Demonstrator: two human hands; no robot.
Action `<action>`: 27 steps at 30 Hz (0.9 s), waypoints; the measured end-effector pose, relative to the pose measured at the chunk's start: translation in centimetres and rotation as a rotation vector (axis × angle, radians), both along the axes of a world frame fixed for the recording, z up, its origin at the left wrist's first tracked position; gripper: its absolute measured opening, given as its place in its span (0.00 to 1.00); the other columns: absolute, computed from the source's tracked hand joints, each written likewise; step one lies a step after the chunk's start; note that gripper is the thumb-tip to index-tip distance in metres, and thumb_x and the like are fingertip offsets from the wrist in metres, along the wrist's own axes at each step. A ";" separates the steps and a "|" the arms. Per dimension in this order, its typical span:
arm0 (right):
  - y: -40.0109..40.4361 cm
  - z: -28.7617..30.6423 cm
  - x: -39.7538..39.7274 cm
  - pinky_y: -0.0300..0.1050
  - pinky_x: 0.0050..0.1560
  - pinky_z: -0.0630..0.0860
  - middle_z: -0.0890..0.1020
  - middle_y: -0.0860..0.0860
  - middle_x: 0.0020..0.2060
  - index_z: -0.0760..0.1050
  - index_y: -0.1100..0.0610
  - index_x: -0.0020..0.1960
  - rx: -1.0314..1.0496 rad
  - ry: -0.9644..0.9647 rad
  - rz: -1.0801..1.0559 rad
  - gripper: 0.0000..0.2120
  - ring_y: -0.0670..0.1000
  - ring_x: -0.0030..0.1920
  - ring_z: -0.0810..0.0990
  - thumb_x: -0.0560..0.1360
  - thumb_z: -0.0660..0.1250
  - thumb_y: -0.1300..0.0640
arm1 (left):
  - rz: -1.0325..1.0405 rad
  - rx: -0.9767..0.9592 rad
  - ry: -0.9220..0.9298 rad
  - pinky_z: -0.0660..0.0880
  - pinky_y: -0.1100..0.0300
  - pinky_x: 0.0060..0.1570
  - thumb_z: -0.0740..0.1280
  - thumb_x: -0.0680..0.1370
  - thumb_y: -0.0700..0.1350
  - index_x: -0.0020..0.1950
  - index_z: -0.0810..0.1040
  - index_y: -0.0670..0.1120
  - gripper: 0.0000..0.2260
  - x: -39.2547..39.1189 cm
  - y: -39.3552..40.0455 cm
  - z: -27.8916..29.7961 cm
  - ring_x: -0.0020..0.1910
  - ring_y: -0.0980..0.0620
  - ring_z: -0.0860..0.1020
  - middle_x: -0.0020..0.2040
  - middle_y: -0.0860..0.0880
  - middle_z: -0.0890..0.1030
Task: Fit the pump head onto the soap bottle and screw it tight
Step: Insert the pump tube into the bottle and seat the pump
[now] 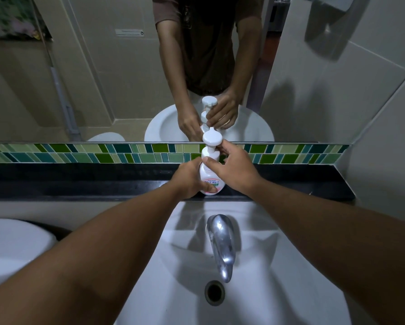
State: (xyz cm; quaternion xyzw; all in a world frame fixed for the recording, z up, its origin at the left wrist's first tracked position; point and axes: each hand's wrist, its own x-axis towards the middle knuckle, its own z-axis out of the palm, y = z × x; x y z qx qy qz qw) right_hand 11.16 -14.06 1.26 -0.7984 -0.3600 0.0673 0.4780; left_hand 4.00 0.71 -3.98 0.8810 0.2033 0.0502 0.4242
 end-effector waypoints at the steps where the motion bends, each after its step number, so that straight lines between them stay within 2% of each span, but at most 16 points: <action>1: 0.0 0.0 0.0 0.25 0.51 0.72 0.84 0.44 0.54 0.79 0.55 0.69 0.001 0.000 0.000 0.22 0.45 0.54 0.82 0.76 0.76 0.54 | -0.008 -0.006 0.003 0.77 0.55 0.58 0.87 0.62 0.43 0.65 0.80 0.48 0.34 0.0 0.0 0.1 0.56 0.47 0.82 0.56 0.50 0.85; 6: -0.5 -0.6 0.3 0.41 0.56 0.79 0.87 0.48 0.55 0.81 0.56 0.66 -0.005 -0.010 -0.013 0.20 0.48 0.54 0.84 0.75 0.77 0.53 | -0.020 0.000 0.034 0.74 0.59 0.52 0.87 0.62 0.44 0.64 0.80 0.48 0.33 0.0 0.1 0.3 0.54 0.48 0.82 0.55 0.51 0.85; 12: -0.7 -2.2 -0.1 0.37 0.56 0.76 0.87 0.47 0.56 0.80 0.54 0.68 -0.044 0.032 0.015 0.22 0.46 0.55 0.83 0.75 0.78 0.54 | -0.017 0.006 0.034 0.75 0.59 0.52 0.87 0.62 0.44 0.64 0.80 0.49 0.32 0.1 0.1 0.4 0.53 0.48 0.83 0.55 0.51 0.86; 19: -0.3 -2.8 0.0 0.46 0.64 0.78 0.86 0.49 0.60 0.79 0.54 0.70 -0.022 0.131 -0.007 0.26 0.49 0.59 0.84 0.73 0.80 0.56 | -0.009 0.025 0.045 0.74 0.59 0.52 0.87 0.62 0.45 0.64 0.80 0.49 0.33 0.1 0.0 0.3 0.54 0.48 0.82 0.57 0.50 0.86; 27: 0.4 -3.6 -0.4 0.55 0.60 0.80 0.88 0.46 0.54 0.80 0.52 0.62 -0.013 0.143 -0.097 0.23 0.50 0.55 0.85 0.70 0.82 0.50 | -0.008 0.063 0.054 0.76 0.54 0.56 0.87 0.63 0.47 0.64 0.79 0.50 0.32 0.2 0.1 0.2 0.56 0.47 0.80 0.58 0.50 0.85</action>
